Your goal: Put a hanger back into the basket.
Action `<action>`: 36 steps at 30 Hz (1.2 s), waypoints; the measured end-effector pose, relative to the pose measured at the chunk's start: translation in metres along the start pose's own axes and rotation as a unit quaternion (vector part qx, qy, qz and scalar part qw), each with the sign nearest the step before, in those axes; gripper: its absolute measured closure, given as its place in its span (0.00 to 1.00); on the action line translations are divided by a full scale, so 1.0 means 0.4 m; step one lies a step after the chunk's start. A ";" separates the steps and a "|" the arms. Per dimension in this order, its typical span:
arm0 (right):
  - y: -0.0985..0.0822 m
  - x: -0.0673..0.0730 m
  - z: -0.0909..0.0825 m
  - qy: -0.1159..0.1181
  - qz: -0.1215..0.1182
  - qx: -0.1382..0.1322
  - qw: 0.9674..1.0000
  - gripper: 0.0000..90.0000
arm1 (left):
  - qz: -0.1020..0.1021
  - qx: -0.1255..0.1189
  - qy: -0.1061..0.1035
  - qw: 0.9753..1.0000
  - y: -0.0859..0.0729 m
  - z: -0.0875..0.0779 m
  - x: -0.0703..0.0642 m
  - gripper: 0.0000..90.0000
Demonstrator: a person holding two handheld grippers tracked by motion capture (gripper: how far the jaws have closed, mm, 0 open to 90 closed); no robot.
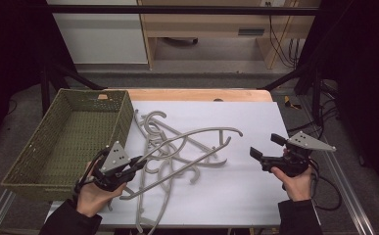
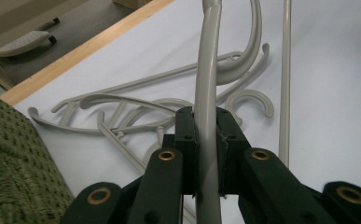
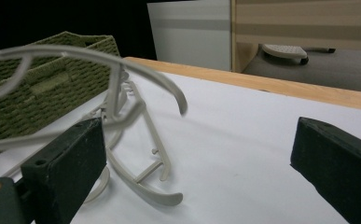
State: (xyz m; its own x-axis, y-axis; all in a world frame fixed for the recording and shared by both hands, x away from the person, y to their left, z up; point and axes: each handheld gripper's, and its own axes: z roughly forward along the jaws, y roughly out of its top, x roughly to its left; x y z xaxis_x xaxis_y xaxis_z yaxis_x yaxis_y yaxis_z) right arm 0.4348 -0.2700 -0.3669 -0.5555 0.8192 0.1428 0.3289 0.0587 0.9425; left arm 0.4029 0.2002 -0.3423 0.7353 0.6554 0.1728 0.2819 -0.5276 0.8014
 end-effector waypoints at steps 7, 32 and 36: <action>-0.007 0.000 0.013 -0.010 -0.003 0.013 1.000 0.04 | -0.016 -0.027 0.023 0.999 0.022 -0.048 0.053 0.91; -0.008 0.012 0.025 -0.006 -0.005 0.020 1.000 0.03 | -0.029 -0.015 0.093 0.995 0.015 -0.150 0.295 0.91; -0.008 0.014 0.026 -0.005 -0.005 0.020 1.000 0.03 | -0.029 -0.017 0.108 0.994 0.003 -0.169 0.334 0.91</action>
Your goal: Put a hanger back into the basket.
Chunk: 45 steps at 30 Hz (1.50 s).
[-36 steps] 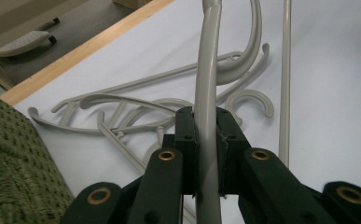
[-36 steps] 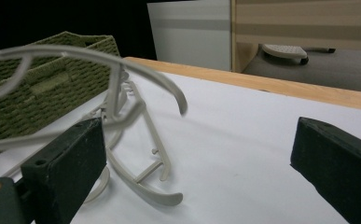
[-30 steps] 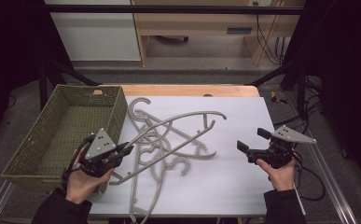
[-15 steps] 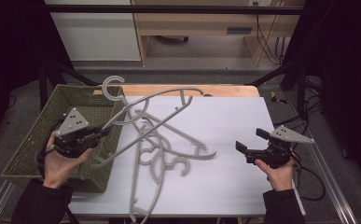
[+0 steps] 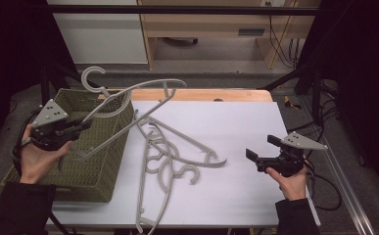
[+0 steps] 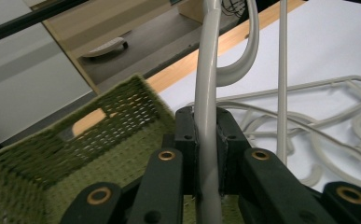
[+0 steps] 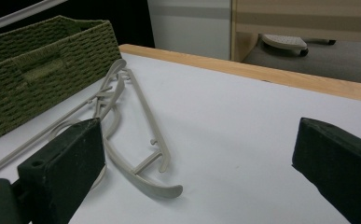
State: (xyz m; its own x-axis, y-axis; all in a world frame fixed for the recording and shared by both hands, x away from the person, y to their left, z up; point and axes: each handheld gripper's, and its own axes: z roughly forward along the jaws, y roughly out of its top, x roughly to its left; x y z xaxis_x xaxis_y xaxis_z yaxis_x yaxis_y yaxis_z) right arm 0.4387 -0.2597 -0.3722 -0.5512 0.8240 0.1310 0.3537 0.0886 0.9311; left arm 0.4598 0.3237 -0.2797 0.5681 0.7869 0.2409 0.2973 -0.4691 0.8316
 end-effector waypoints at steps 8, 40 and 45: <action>-0.001 0.001 0.003 0.000 -0.006 0.005 1.000 0.03 | -0.023 0.003 0.023 0.999 -0.048 -0.017 0.075 0.91; -0.003 0.005 0.013 0.005 -0.012 0.015 1.000 0.03 | -0.078 0.060 0.086 0.991 -0.239 -0.047 0.239 0.91; -0.003 0.006 0.013 0.006 -0.010 0.015 1.000 0.03 | -0.082 0.080 0.092 0.989 -0.270 -0.043 0.248 0.91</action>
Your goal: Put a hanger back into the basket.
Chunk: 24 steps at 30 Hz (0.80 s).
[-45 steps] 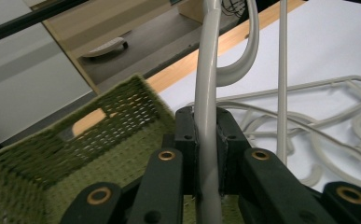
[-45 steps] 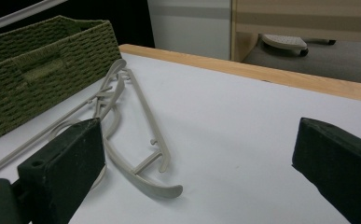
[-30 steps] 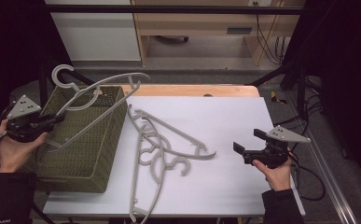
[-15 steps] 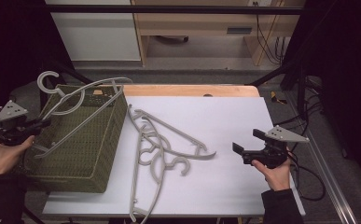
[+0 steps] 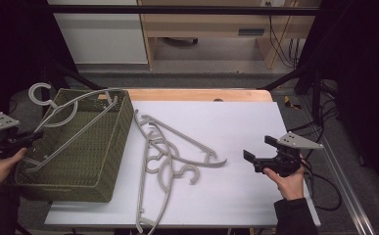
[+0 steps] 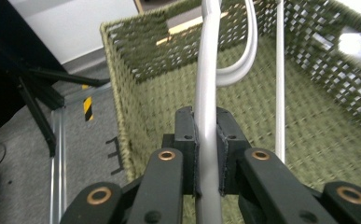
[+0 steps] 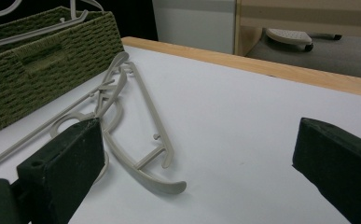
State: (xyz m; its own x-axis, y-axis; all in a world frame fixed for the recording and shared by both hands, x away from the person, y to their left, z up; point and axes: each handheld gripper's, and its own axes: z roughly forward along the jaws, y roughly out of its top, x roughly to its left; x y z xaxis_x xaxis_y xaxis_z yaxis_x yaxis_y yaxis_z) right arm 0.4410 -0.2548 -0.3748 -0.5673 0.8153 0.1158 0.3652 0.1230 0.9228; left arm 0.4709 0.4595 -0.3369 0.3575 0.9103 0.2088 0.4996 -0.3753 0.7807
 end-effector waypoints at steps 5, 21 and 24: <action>0.000 0.001 0.002 -0.001 -0.001 0.002 1.000 0.03 | -0.005 0.010 0.006 1.000 -0.017 0.012 0.003 0.91; -0.001 0.003 0.004 0.000 -0.002 0.004 1.000 0.03 | -0.002 0.095 0.020 0.995 -0.043 0.097 -0.026 0.91; -0.001 0.004 0.005 0.001 0.000 0.003 1.000 0.03 | -0.017 0.106 0.012 0.994 -0.044 0.104 -0.021 0.90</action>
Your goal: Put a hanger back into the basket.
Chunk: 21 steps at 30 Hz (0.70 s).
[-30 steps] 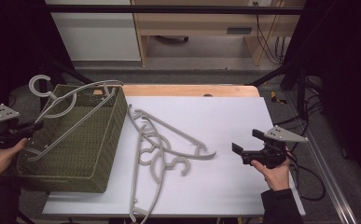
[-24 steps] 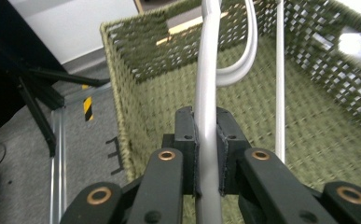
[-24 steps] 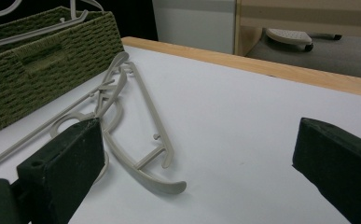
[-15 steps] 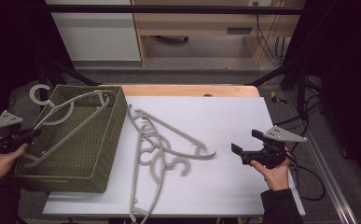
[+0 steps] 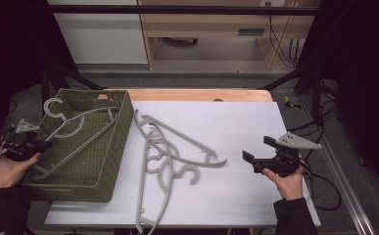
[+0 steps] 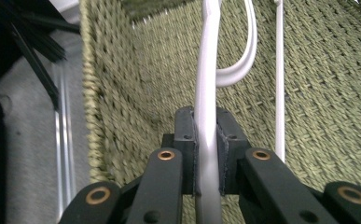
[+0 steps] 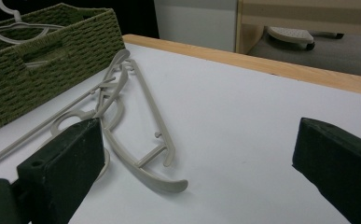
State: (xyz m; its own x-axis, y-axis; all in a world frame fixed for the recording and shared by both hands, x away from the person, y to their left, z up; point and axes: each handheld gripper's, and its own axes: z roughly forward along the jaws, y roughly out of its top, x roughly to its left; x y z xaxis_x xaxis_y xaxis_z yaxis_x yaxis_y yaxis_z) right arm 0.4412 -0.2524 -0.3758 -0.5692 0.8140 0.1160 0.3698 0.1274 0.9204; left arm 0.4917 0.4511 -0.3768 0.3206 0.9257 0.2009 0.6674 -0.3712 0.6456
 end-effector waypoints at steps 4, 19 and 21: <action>0.000 0.001 0.002 0.000 -0.006 0.004 1.000 0.03 | -0.010 0.001 0.000 1.000 0.000 0.000 0.003 0.89; 0.004 0.018 0.009 0.004 -0.005 0.004 1.000 0.02 | -0.045 -0.131 -0.058 0.989 0.017 -0.090 -0.032 0.52; 0.005 0.023 0.012 0.007 -0.005 0.001 1.000 0.02 | -0.048 -0.154 -0.076 0.984 0.026 -0.101 -0.054 0.45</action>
State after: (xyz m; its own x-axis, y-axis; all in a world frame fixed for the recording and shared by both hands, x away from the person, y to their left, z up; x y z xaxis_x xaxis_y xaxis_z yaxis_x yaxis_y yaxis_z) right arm 0.4402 -0.2421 -0.3746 -0.5830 0.8048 0.1117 0.3652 0.1368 0.9208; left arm 0.4644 0.4301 -0.3449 0.3790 0.9249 0.0311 0.4722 -0.2222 0.8531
